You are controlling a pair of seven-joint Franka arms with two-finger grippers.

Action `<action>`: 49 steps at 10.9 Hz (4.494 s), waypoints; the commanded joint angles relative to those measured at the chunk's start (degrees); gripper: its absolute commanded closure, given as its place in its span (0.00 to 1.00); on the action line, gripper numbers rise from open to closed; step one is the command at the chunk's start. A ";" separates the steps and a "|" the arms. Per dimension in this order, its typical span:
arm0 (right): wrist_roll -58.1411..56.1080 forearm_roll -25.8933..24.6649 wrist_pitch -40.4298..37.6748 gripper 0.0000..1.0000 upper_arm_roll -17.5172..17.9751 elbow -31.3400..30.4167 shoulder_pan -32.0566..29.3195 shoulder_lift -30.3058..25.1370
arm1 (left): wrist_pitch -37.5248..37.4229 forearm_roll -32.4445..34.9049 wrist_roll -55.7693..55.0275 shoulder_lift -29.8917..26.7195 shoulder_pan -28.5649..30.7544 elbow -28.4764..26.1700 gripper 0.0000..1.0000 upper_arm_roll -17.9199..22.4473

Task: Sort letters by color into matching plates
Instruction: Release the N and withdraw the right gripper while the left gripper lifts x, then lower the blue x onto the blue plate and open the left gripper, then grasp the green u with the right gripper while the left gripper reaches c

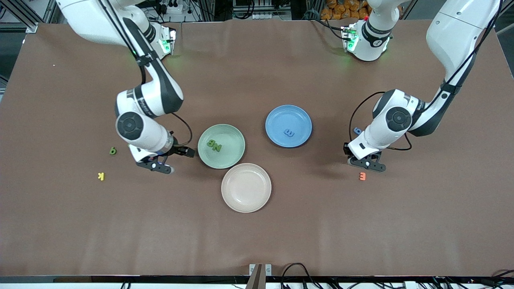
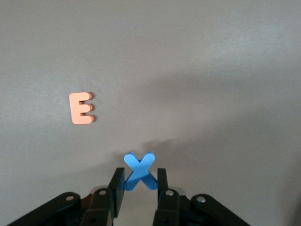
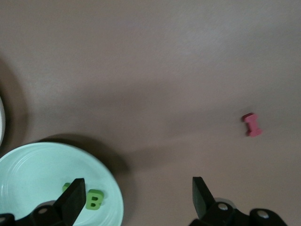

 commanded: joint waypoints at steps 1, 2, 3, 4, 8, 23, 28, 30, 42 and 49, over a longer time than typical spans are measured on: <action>-5.36 0.54 -1.16 0.00 0.49 -2.25 -4.64 -3.60 | -8.11 0.24 -7.08 -1.19 0.03 3.68 1.00 -5.04; -6.94 0.53 -1.16 0.00 0.49 -2.78 -5.96 -4.13 | -10.49 0.24 -9.80 -1.19 -0.23 4.83 1.00 -7.32; -8.17 0.19 -1.07 0.00 0.49 -3.22 -6.93 -4.48 | -12.17 0.24 -12.18 -1.10 -0.32 5.80 1.00 -9.25; -8.79 0.01 -1.07 0.00 0.49 -3.31 -7.81 -4.57 | -14.01 0.24 -13.94 -0.93 -0.84 6.77 1.00 -10.84; -10.55 0.01 -1.16 0.00 -1.18 -3.31 -8.43 -4.48 | -15.87 0.33 -24.22 -1.54 -4.53 7.04 1.00 -14.36; -13.63 -1.14 2.95 0.00 -5.93 -8.57 -14.05 -4.48 | -15.79 4.20 -48.40 2.24 -26.42 7.22 1.00 -7.08; -16.18 -1.14 15.89 0.00 -5.93 -18.86 -16.96 -4.48 | -15.79 4.20 -51.58 3.56 -27.13 9.77 0.00 -6.29; -16.18 -1.14 18.43 0.00 -5.93 -20.27 -16.96 -4.40 | -15.87 4.28 -50.27 3.21 -25.82 10.55 0.00 -6.11; -18.11 -1.14 26.53 0.04 -6.02 -27.48 -18.19 -3.61 | -17.54 4.37 -26.45 -1.27 -13.42 11.00 0.00 -5.84; -18.11 -1.14 28.11 0.24 -6.02 -28.54 -18.19 -3.17 | -19.92 3.50 -25.83 -5.83 -13.50 10.12 0.00 -6.11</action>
